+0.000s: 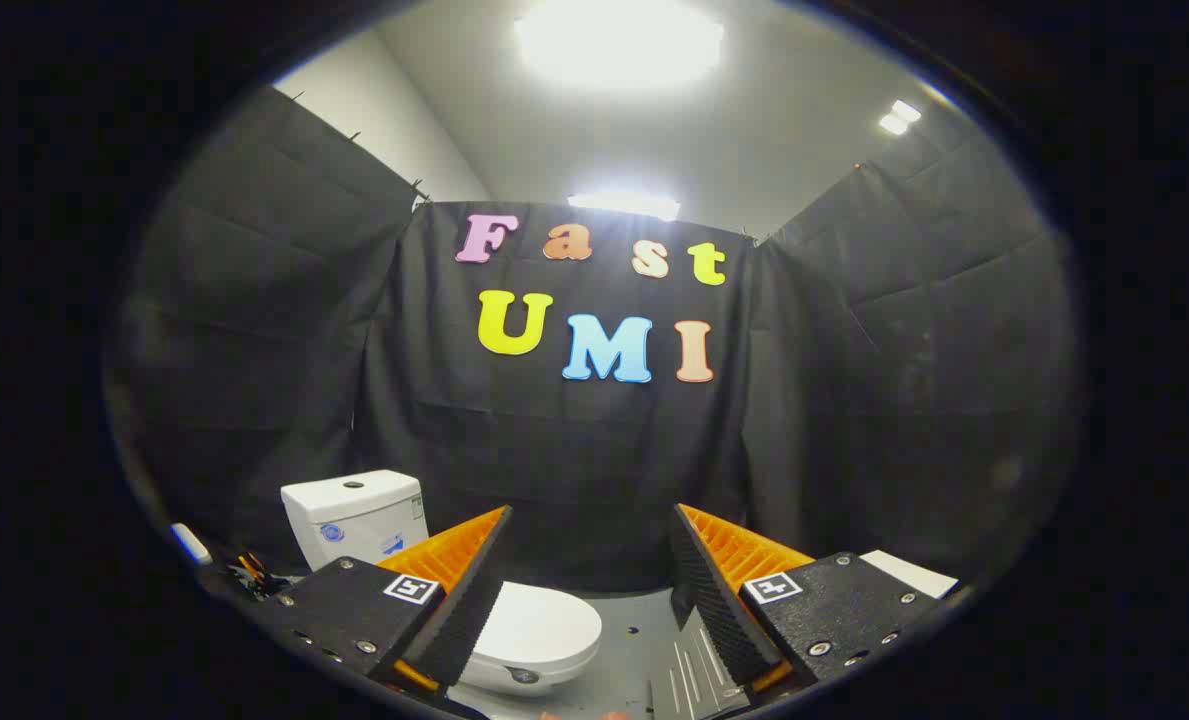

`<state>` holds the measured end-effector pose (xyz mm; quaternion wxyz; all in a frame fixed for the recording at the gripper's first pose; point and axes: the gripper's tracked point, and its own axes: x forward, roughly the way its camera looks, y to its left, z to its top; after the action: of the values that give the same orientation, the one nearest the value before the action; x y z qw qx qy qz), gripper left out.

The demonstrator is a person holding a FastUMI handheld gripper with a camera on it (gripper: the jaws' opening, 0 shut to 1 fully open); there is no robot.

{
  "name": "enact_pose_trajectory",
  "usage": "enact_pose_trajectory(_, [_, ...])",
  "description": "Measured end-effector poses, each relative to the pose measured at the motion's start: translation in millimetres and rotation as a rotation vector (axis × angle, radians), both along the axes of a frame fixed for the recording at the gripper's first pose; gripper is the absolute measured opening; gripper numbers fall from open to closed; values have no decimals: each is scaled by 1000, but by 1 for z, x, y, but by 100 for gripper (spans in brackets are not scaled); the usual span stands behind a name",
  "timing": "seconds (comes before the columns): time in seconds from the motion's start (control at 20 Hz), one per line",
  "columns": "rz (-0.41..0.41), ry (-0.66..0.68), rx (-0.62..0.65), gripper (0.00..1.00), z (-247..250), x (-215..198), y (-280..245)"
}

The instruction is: Open the toilet lid.

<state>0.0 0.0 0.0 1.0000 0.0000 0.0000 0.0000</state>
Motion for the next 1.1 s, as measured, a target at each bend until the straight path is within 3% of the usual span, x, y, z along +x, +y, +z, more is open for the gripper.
enact_pose_trajectory(0.4, [54,47,46,95,-28,10,16])
enact_pose_trajectory(0.85, [-16,104,51,95,-74,15,-14])
enact_pose_trajectory(1.1, [-6,121,79,95,-84,19,-11])
